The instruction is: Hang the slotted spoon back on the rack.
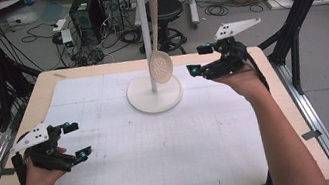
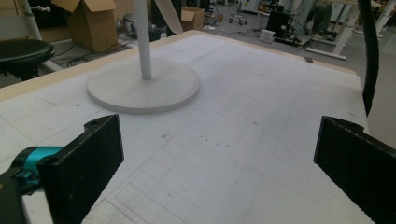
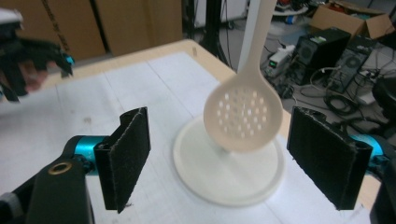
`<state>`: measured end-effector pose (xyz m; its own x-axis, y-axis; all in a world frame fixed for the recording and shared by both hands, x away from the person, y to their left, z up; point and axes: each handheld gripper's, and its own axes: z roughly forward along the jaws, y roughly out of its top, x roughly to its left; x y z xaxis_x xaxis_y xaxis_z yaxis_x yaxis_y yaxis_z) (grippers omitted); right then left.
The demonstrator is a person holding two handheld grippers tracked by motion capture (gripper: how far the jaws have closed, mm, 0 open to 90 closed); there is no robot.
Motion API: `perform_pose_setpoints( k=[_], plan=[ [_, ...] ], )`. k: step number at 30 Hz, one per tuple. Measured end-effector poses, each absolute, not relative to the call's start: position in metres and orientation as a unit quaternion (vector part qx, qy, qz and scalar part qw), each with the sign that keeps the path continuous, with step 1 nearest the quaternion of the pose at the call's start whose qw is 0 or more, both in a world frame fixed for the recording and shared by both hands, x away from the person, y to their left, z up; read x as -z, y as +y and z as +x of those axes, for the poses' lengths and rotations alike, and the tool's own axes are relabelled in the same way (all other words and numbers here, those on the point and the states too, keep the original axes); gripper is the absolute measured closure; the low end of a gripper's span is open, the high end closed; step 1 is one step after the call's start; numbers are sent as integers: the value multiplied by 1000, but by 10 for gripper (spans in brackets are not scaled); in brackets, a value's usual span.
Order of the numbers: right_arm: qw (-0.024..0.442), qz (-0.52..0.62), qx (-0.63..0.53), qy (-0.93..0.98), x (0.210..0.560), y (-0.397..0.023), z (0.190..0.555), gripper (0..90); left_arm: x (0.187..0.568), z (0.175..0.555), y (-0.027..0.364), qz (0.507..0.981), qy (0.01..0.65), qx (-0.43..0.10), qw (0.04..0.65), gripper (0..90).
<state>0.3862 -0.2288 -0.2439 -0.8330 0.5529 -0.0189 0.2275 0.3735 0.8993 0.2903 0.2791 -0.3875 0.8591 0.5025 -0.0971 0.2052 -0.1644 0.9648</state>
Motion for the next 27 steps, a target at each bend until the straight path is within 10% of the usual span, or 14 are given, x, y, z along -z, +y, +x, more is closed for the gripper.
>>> perform_pose_setpoints(
  k=[27],
  plan=[
    [157,255,-539,787,330,-243,321,146,391,291,276,757,233,-117,599,21]
  ],
)
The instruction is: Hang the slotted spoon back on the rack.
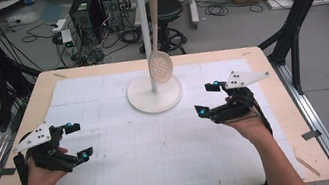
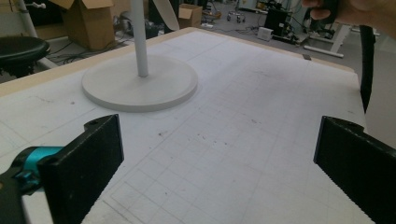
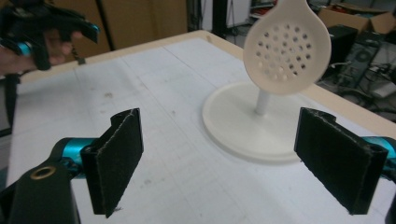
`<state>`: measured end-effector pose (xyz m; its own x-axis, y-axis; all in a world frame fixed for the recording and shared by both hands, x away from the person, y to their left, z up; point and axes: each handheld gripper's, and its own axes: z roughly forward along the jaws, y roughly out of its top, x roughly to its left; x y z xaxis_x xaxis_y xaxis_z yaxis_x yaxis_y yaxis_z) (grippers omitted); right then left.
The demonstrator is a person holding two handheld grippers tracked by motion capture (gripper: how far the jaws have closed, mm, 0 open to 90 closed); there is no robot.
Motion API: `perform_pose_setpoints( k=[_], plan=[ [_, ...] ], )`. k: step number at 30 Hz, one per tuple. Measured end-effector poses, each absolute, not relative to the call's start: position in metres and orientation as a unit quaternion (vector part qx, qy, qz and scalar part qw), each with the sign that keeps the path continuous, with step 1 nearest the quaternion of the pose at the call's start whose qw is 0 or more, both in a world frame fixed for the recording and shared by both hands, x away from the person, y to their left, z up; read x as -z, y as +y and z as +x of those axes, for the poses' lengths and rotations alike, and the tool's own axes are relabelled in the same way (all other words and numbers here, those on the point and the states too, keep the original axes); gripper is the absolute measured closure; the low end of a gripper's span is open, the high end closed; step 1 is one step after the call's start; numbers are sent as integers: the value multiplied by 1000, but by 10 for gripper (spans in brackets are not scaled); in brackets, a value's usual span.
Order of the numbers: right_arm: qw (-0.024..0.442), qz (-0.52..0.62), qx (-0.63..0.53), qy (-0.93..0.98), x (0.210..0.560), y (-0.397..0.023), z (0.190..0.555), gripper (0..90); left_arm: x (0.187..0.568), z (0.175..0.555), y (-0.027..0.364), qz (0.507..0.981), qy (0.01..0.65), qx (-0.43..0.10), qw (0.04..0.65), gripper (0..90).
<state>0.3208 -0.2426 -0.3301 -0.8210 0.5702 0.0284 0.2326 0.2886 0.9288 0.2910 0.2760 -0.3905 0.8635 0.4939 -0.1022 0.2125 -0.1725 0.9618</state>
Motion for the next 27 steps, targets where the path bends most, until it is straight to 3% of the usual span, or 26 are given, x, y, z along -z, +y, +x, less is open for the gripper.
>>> perform_pose_setpoints(
  k=[14,27],
  plan=[
    [168,312,-529,771,382,-265,303,117,395,293,274,755,230,-112,603,21],
    [158,326,-531,766,393,-273,305,100,398,294,270,756,230,-105,604,21]
  ],
)
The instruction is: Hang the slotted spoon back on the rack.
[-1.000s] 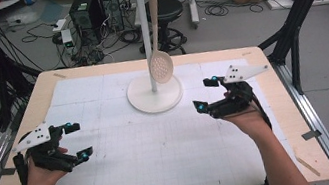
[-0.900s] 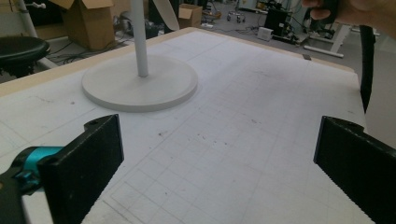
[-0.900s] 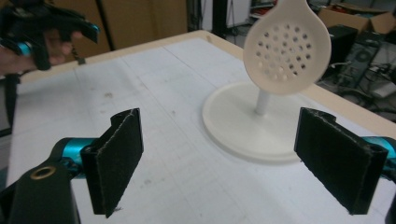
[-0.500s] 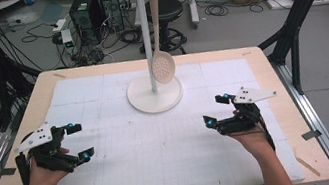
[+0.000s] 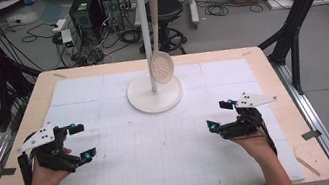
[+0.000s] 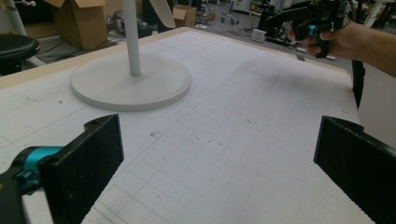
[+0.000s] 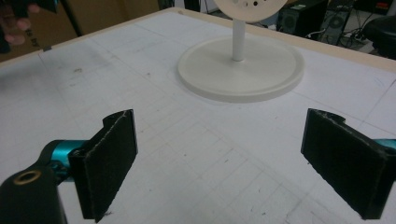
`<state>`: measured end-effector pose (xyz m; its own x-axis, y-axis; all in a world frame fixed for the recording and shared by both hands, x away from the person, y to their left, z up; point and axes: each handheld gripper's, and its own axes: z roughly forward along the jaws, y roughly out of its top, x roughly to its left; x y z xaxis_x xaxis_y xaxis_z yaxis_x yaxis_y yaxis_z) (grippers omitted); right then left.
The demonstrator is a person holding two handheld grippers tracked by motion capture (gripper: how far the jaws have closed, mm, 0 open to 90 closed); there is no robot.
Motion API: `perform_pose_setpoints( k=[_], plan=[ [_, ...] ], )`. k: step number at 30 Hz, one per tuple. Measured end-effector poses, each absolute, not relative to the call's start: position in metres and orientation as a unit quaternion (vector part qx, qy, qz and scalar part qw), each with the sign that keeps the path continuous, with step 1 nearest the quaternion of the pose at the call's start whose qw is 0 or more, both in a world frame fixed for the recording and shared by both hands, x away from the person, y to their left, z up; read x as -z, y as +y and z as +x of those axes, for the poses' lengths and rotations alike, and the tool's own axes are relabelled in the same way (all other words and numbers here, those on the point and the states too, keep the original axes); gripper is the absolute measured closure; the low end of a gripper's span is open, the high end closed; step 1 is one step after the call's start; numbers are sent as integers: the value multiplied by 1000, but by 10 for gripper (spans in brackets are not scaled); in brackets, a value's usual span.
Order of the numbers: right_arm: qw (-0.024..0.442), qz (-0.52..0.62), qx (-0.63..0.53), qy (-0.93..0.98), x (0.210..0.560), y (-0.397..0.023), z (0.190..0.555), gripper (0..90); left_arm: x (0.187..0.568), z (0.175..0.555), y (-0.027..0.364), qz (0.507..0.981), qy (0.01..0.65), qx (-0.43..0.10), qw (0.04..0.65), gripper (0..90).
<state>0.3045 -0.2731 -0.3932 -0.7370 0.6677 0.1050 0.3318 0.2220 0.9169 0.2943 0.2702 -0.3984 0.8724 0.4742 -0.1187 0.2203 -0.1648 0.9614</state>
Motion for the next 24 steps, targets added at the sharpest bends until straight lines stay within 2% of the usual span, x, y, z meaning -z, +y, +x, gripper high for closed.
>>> perform_pose_setpoints(
  k=[24],
  plan=[
    [153,334,-527,767,395,-278,306,99,401,297,271,759,231,-103,600,21]
  ],
)
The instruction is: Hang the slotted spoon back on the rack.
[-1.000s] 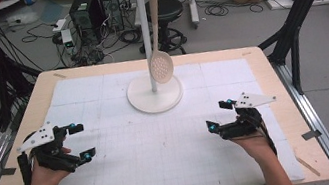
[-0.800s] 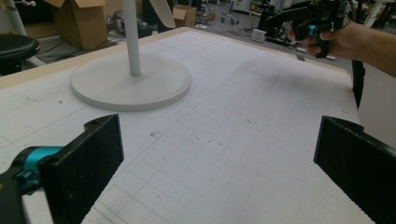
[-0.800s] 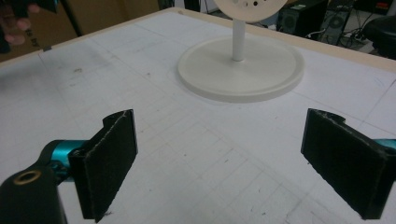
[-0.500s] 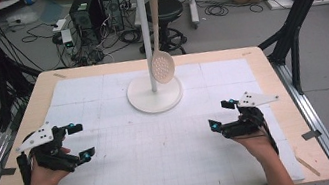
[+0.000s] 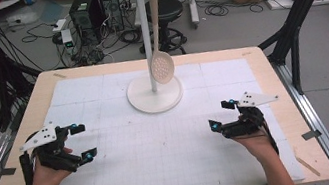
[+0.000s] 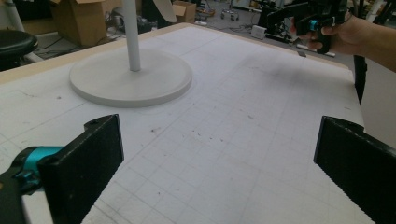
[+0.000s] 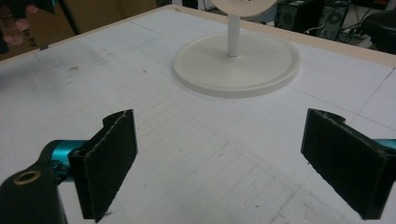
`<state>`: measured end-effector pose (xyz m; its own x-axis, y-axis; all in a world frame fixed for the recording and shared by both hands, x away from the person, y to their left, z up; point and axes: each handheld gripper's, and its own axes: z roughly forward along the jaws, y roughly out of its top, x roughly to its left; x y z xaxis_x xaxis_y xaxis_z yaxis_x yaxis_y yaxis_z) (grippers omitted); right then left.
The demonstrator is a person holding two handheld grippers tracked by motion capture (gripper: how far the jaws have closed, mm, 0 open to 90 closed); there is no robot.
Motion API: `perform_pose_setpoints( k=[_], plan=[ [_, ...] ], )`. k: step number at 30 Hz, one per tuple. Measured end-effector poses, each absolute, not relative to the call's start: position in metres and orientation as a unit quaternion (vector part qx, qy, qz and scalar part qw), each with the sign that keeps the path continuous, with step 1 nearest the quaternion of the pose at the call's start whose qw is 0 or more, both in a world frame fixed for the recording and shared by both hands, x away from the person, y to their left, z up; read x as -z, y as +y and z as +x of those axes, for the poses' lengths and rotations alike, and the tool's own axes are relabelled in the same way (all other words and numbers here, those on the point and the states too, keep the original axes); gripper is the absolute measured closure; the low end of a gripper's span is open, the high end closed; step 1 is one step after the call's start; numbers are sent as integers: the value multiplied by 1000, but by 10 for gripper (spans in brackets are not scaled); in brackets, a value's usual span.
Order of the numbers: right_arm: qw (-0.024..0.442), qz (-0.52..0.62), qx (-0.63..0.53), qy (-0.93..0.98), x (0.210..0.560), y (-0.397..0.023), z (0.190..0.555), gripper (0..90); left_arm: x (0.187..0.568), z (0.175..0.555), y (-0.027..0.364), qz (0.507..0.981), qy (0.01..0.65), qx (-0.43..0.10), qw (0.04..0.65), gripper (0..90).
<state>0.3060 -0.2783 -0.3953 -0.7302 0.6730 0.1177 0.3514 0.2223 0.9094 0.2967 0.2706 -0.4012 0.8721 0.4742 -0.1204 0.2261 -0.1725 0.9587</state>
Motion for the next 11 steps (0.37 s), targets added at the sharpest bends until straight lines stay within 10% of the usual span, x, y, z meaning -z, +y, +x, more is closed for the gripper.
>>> perform_pose_setpoints(
  k=[11],
  plan=[
    [142,327,-521,775,398,-276,308,100,403,298,269,761,233,-98,597,21]
  ],
)
